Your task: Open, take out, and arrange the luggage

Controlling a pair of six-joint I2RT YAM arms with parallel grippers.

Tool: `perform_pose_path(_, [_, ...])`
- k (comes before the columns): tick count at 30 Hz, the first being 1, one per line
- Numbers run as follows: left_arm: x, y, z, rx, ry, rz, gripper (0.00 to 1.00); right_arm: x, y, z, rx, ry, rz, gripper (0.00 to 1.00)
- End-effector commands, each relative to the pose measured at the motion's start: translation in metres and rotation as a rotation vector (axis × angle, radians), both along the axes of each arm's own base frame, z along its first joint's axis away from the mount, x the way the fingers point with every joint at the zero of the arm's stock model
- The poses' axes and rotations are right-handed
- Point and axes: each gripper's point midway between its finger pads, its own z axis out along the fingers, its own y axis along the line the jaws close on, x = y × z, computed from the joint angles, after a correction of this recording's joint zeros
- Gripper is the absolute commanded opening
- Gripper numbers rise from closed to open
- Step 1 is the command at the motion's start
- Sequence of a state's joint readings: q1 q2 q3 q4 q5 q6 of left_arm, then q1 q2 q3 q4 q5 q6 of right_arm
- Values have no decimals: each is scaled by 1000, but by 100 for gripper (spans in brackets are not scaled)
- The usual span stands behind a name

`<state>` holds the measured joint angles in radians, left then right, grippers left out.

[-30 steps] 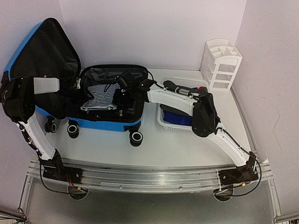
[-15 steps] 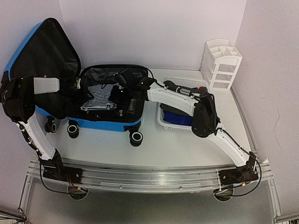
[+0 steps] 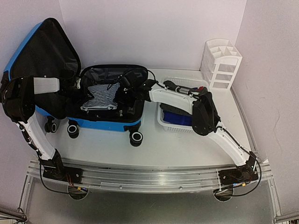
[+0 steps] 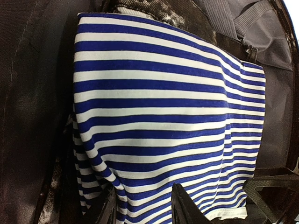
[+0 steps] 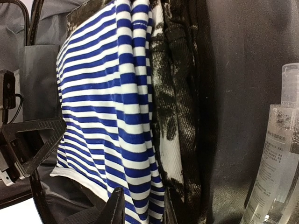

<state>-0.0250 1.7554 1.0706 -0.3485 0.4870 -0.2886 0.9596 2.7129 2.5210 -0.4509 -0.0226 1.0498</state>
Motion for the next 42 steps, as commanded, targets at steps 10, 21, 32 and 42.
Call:
perform_pose_path(10, [-7, -5, -11, -29, 43, -8, 39, 12, 15, -15, 101, 52, -12, 27])
perform_pose_path(21, [-6, -4, -8, -23, 34, -11, 39, 31, 15, -18, 126, -11, -39, 30])
perform_pose_path(32, [-3, -4, -5, -20, 24, -17, 39, 44, 26, -5, 223, -79, -26, 23])
perform_pose_path(42, [0, -7, -3, -29, 20, -30, 40, 47, 27, -40, 248, -4, -78, 25])
